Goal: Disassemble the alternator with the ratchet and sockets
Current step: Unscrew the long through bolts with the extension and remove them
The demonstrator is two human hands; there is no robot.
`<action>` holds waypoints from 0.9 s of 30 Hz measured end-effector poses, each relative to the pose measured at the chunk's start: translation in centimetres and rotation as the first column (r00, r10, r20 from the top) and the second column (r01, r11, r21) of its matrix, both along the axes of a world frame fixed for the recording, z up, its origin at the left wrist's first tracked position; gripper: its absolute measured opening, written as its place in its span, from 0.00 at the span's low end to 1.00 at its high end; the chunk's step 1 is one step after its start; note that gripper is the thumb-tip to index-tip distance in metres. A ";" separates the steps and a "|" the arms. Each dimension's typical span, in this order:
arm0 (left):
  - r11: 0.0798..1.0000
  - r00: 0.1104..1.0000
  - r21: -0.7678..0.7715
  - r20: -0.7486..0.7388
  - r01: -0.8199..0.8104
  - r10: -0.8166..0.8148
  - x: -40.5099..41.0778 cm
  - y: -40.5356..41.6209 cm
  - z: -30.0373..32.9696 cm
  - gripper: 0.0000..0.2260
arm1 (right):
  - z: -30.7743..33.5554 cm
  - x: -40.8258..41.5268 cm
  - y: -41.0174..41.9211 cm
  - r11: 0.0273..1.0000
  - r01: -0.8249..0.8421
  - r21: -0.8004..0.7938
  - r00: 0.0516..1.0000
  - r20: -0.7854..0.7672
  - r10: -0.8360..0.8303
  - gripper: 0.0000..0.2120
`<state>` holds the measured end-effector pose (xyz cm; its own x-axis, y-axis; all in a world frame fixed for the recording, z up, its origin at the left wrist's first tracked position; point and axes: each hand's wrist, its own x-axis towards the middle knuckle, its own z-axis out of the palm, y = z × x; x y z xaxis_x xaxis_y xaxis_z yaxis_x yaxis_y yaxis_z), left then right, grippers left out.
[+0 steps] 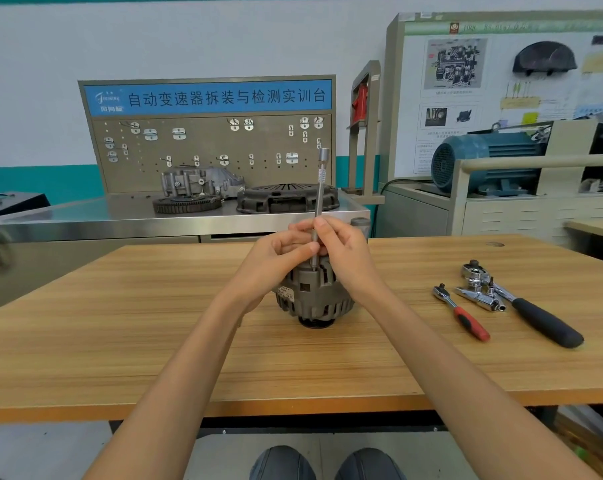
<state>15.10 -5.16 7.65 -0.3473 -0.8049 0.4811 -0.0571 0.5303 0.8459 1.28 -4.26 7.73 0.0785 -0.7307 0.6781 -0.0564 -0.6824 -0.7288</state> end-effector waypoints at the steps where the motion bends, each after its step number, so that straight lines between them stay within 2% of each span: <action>1: 1.000 1.000 0.000 -0.005 -0.008 0.008 0.0 0.0 0.0 0.06 | 0.0 0.0 0.0 1.000 -0.013 0.012 1.000 0.012 0.013 0.12; 4: 0.999 0.999 0.010 -0.014 -0.037 0.037 -0.1 -0.1 0.0 0.03 | -0.1 0.0 -0.1 0.999 -0.029 0.042 0.999 0.038 0.028 0.08; 7: 0.999 0.999 0.016 -0.010 -0.042 0.043 -0.3 0.0 0.0 0.06 | -0.2 0.0 -0.1 1.000 -0.006 0.027 1.000 0.028 0.005 0.05; 21: 0.999 0.999 0.036 -0.044 -0.014 0.016 -0.4 0.4 0.2 0.06 | 0.0 0.0 -0.1 1.000 0.004 0.011 0.999 0.040 -0.004 0.14; 24: 0.998 0.998 0.029 -0.035 -0.047 0.048 -0.6 0.4 0.2 0.04 | 0.0 0.1 0.0 0.999 -0.017 0.044 0.997 0.082 0.014 0.09; 27: 0.996 0.996 0.023 -0.037 -0.082 0.083 -0.7 0.4 0.1 0.03 | 0.0 0.1 0.0 0.999 -0.006 0.037 0.998 0.059 0.003 0.04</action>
